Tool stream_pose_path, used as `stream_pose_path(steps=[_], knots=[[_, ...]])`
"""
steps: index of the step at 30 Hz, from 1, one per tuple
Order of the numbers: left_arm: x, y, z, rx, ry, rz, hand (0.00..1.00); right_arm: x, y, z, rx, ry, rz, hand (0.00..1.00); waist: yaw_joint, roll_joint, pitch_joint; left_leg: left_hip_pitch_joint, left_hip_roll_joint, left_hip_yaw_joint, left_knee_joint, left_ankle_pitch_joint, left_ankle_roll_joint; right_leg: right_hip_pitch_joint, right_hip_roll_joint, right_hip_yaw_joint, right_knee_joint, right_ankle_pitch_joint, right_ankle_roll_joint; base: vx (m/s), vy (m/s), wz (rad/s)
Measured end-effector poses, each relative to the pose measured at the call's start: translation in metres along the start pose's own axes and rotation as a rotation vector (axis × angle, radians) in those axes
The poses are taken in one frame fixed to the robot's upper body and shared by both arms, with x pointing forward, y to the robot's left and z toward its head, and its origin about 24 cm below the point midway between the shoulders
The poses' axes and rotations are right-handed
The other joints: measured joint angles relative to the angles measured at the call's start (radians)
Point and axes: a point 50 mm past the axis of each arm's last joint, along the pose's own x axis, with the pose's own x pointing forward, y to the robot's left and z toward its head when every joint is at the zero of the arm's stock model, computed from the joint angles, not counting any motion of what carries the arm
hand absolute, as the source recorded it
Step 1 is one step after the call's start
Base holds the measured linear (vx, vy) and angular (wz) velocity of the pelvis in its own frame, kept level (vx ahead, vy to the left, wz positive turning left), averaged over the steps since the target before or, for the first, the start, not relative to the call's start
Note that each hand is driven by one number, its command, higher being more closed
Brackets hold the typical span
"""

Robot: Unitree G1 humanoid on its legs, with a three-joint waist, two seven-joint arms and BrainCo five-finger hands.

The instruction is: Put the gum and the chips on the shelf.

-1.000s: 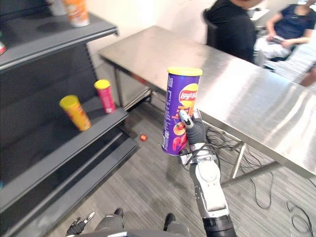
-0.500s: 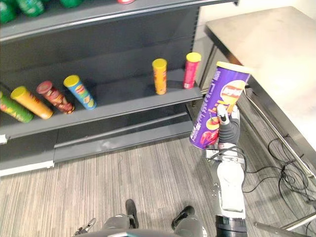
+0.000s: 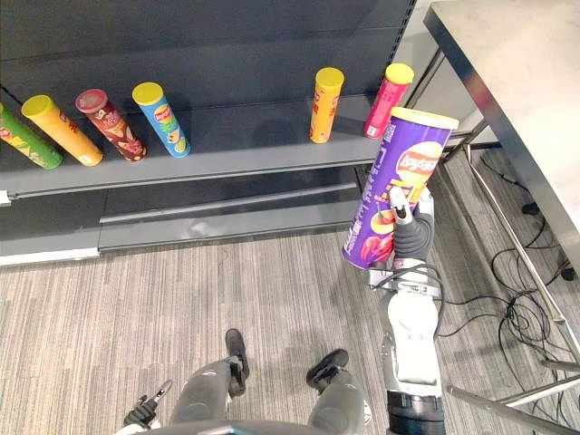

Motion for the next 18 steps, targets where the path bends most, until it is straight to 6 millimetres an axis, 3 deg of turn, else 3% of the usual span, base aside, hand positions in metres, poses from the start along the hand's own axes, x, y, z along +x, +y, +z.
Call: stream_pose_path(steps=[6,11,14,15,16,17,18], knots=[[0.001,-0.002,0.005,-0.01,-0.017,-0.016,0.0,0.004,0.012,-0.001,0.023,-0.003,0.059,1.0,0.007,-0.004,0.02,-0.016,0.03,-0.004,0.034,-0.008,-0.003,0.002,0.04,0.003,-0.02,0.009,-0.006,0.1,-0.014,-0.04],[0.001,-0.004,0.013,-0.067,-0.052,-0.026,0.0,0.009,0.035,-0.004,0.061,-0.001,0.147,1.0,0.054,0.002,0.053,-0.068,0.099,-0.019,0.215,-0.124,-0.007,0.042,0.085,0.005,-0.053,0.021,-0.007,0.02,0.042,-0.1],[0.001,-0.008,0.013,-0.076,-0.051,-0.042,0.0,0.006,0.045,-0.005,0.075,0.011,0.196,1.0,0.053,0.012,0.058,-0.09,0.092,-0.067,0.291,-0.203,0.006,0.068,0.045,0.004,0.026,0.026,-0.005,0.02,0.125,0.4],[0.001,-0.01,0.018,-0.067,-0.075,-0.059,0.0,0.004,0.046,-0.007,0.072,0.021,0.203,1.0,0.044,0.028,0.064,-0.082,0.055,-0.106,0.295,-0.212,0.023,0.044,-0.003,0.095,0.147,0.07,-0.073,0.05,0.204,0.88],[0.001,-0.012,0.019,-0.058,-0.085,-0.066,0.0,0.003,0.044,-0.007,0.064,0.024,0.204,1.0,0.042,0.039,0.069,-0.074,0.047,-0.132,0.295,-0.213,0.029,0.022,-0.009,0.172,0.202,0.102,-0.126,0.1,0.277,1.15],[0.001,-0.011,0.024,-0.028,-0.112,-0.076,0.0,0.001,0.042,-0.009,0.057,0.034,0.204,1.0,0.039,0.05,0.071,-0.065,0.027,-0.184,0.294,-0.214,0.045,-0.045,0.015,0.363,0.281,0.1,-0.151,0.14,0.198,1.16],[0.001,-0.009,0.03,-0.003,-0.134,-0.078,0.0,-0.002,0.044,-0.011,0.062,0.045,0.213,1.0,0.038,0.051,0.073,-0.065,0.008,-0.231,0.281,-0.213,0.059,-0.081,0.082,0.517,0.276,0.015,-0.084,0.13,0.129,1.19]])
